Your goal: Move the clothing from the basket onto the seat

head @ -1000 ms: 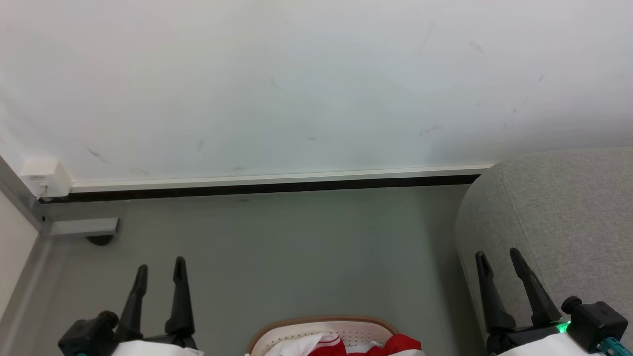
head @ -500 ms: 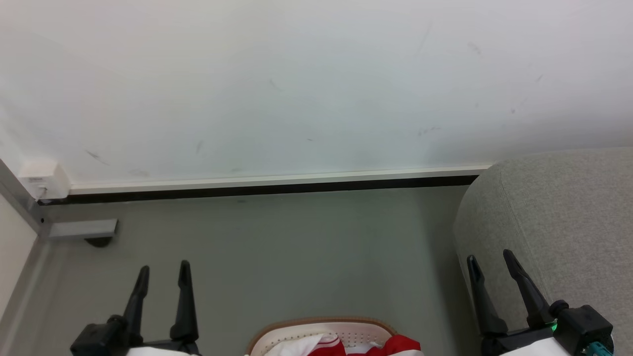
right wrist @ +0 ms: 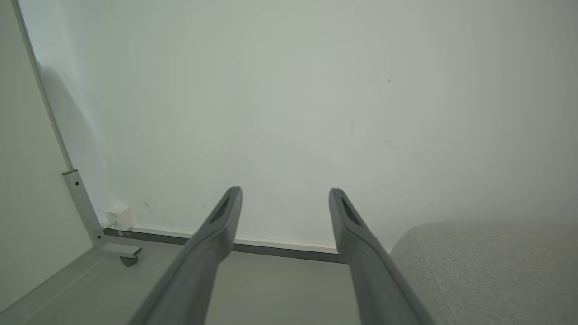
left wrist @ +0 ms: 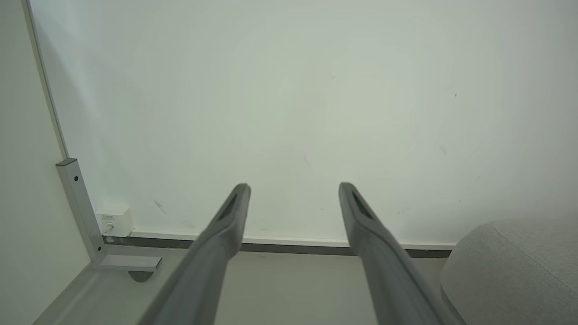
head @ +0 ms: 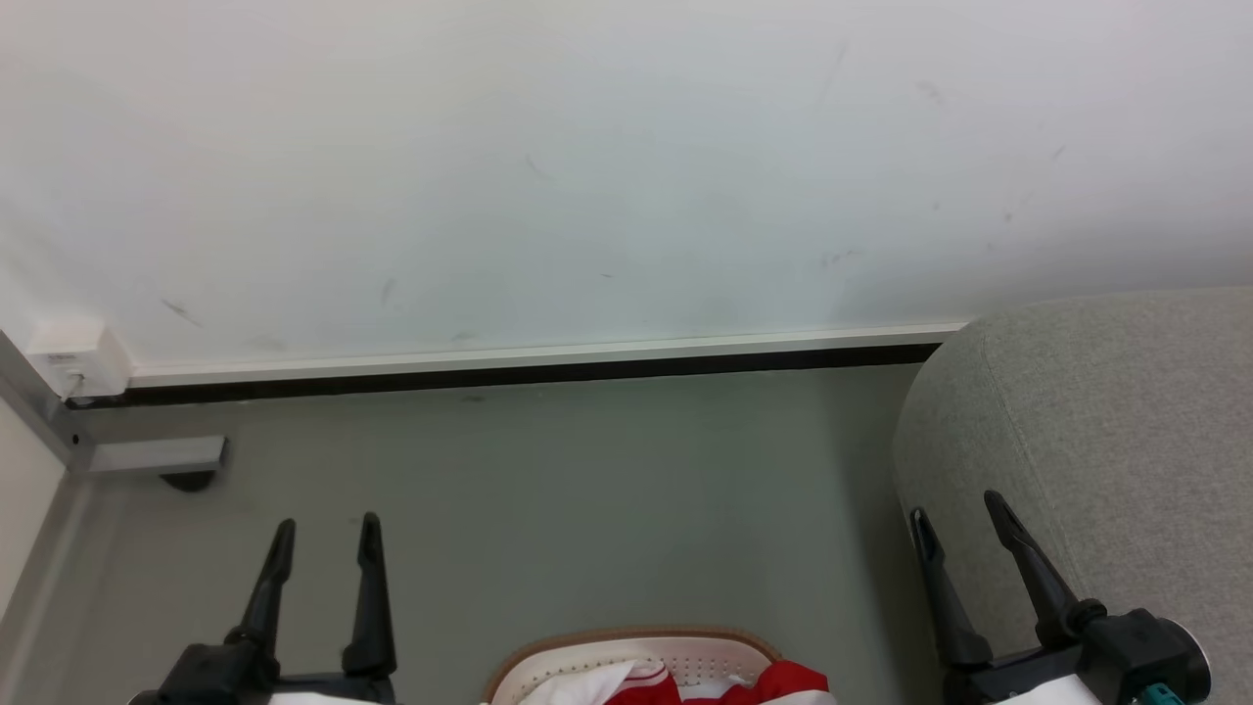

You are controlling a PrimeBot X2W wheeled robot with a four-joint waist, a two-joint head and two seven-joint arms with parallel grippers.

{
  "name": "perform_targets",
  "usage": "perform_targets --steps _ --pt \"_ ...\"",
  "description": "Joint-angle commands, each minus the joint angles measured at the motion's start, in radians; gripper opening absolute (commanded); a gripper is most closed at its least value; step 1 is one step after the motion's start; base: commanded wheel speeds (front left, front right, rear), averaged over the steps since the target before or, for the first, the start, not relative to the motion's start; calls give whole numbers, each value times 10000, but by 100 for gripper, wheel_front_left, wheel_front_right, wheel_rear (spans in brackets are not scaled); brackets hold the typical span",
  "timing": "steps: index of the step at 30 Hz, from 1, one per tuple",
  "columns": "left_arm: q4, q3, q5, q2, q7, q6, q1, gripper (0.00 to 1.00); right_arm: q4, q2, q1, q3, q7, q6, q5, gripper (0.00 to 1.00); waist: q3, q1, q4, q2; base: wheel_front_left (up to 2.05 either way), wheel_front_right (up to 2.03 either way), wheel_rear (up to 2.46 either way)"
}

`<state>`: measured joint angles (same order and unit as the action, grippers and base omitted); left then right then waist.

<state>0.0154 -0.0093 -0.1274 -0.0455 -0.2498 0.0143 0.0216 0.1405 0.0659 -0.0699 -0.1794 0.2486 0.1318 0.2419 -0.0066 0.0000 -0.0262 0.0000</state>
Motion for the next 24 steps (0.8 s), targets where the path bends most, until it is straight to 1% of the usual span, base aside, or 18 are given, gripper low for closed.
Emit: perform_targets --steps 1,6,24 --pt "-74 4 284 -81 -88 42 72 100 -48 9 -46 -29 101 -20 -211 100 0 0 -6 0 0 0 0" --pt "-99 -29 547 -83 -165 69 98 100 -73 -16 -41 -98 189 -21 -477 100 17 0 -8 0 0 0 0" --pt "-27 -27 328 -80 -152 100 132 100 -91 -61 -66 -103 158 -21 -244 100 20 0 -39 0 0 0 0"
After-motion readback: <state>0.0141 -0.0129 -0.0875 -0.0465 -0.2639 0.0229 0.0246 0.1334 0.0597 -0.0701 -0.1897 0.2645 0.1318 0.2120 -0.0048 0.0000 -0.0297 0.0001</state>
